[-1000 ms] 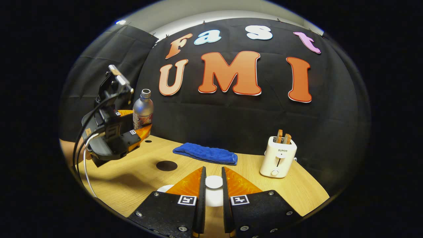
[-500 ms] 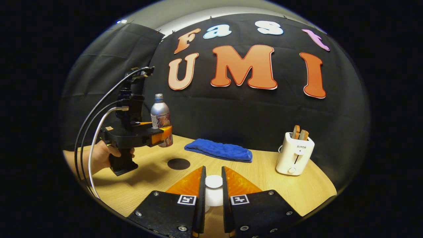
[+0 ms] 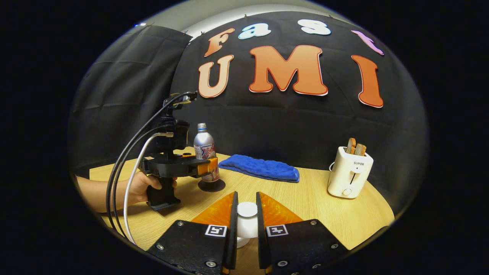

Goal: Open the teacup lid with one hand, grasp the water bottle and pour water into the teacup with the other hand; after pouring, place the water bottle on the coaster and then close the teacup lid.

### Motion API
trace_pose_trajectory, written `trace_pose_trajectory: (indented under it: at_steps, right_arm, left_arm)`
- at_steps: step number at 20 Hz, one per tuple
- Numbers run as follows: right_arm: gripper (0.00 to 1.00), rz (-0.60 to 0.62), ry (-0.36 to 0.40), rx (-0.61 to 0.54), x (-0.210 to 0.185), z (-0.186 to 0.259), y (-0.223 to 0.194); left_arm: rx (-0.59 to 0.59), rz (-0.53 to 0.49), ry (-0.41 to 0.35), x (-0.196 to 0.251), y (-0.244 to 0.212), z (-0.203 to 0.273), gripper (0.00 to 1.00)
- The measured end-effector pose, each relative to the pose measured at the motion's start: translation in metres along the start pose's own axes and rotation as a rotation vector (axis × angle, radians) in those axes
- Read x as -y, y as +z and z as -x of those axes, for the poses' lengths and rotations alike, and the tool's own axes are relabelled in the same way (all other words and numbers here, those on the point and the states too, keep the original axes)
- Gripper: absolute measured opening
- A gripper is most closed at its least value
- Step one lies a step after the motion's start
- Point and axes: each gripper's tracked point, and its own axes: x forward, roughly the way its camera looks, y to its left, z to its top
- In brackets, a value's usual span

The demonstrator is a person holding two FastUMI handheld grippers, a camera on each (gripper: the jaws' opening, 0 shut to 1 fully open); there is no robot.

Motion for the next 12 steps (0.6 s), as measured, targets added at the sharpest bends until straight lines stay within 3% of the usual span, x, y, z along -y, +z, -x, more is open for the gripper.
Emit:
trace_pose_trajectory:
  at_steps: [2, 4, 11, 12]
  right_arm:
    - [0.23, -0.006, 0.005, -0.005, -0.002, -0.002, -0.002]
    - [0.23, -0.004, 0.012, -0.013, -0.003, -0.003, -0.005]
    - [0.23, -0.003, 0.036, -0.029, -0.016, -0.008, -0.011]
    - [0.23, -0.006, 0.040, -0.029, -0.018, -0.008, -0.011]
  left_arm:
    - [-0.031, 0.008, -0.003, -0.002, -0.010, -0.004, 0.83]
    - [-0.059, 0.007, -0.011, 0.000, -0.021, -0.006, 0.79]
    - [-0.099, -0.042, -0.056, 0.004, -0.026, -0.003, 0.89]
    - [-0.100, -0.045, -0.059, 0.004, -0.025, 0.000, 0.94]
